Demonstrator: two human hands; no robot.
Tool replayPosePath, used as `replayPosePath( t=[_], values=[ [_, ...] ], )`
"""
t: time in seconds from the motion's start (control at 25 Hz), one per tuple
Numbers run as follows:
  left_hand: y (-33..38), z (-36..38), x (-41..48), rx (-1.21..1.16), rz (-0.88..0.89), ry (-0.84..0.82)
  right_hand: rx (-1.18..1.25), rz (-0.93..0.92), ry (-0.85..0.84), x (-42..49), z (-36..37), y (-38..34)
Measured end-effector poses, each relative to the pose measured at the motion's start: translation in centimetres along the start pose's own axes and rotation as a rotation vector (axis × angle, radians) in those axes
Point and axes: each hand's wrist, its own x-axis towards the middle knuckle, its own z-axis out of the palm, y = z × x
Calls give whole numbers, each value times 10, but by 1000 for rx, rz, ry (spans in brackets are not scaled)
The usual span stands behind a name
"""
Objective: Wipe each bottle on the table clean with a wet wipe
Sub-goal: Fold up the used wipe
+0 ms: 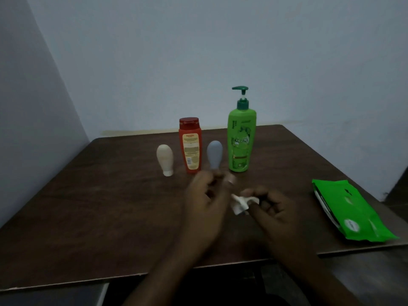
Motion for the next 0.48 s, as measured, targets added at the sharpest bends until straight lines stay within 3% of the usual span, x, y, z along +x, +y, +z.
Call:
replayPosePath(
  t=[0.24, 0.36, 0.48],
  values=[
    [42, 82, -68, -414, -112, -127, -79, -111, 109, -38, -84, -45],
    [57, 121, -99, -588, -218, -339, -176, -39, 215, -81, -141, -49],
    [49, 171, -128, -590, -303, -502, -202, 84, 323, -127, -187, -46]
  ],
)
